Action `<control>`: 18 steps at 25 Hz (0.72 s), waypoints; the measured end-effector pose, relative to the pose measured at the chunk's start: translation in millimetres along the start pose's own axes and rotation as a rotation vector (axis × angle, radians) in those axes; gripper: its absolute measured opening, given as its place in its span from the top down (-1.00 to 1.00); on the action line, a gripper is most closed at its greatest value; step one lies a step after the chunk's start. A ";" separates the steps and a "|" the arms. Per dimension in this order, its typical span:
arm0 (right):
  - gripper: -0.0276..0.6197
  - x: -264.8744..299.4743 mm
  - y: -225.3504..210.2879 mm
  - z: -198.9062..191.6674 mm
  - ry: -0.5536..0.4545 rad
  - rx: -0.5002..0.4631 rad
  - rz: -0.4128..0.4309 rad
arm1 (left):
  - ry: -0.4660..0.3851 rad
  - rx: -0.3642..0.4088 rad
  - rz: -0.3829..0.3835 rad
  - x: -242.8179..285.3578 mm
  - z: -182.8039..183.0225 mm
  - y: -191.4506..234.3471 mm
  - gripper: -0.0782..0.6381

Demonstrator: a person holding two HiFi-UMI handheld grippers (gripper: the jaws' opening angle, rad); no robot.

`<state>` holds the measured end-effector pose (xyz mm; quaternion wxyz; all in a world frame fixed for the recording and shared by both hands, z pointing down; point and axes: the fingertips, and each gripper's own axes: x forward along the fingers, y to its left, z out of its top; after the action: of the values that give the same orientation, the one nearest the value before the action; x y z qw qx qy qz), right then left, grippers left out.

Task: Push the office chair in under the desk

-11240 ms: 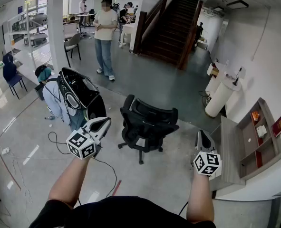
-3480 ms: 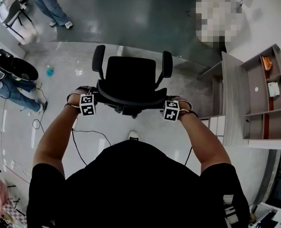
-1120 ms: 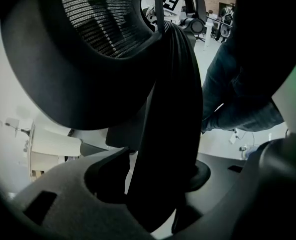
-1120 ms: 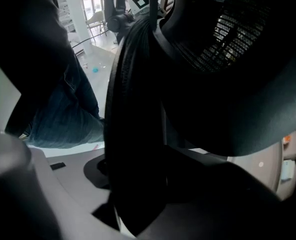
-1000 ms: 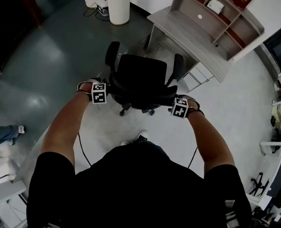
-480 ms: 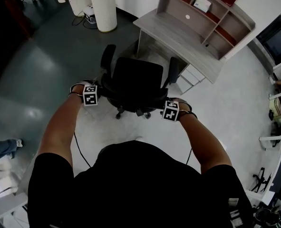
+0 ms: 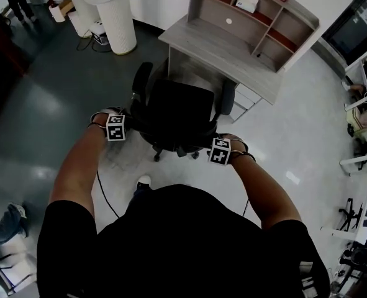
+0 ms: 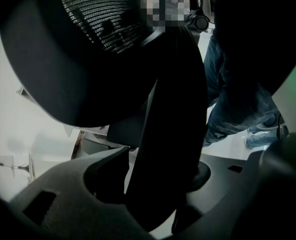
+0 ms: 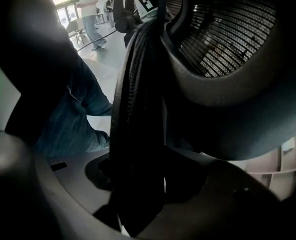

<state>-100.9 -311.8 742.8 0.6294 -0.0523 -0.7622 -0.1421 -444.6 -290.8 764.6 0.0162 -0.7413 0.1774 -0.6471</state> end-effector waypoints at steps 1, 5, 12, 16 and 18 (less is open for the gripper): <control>0.29 0.7 0.2 4.9 0.003 0.018 -0.005 | -0.002 0.020 -0.006 1.4 -4.1 6.0 0.10; 0.31 3.3 -2.6 25.9 0.013 0.077 -0.036 | -0.021 0.095 -0.032 5.8 -20.0 28.3 0.10; 0.32 12.0 -8.7 60.2 0.021 0.177 -0.092 | -0.063 0.196 -0.040 14.1 -43.8 66.3 0.10; 0.32 13.4 -19.6 76.3 0.019 0.221 -0.113 | -0.075 0.242 -0.049 16.7 -52.9 89.5 0.10; 0.32 16.1 -24.8 78.9 0.022 0.238 -0.124 | -0.081 0.258 -0.047 19.8 -54.3 99.7 0.10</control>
<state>-185.0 -314.8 741.6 0.6293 0.0713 -0.7687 -0.0899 -519.2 -378.6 767.0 0.1035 -0.7625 0.0745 -0.6343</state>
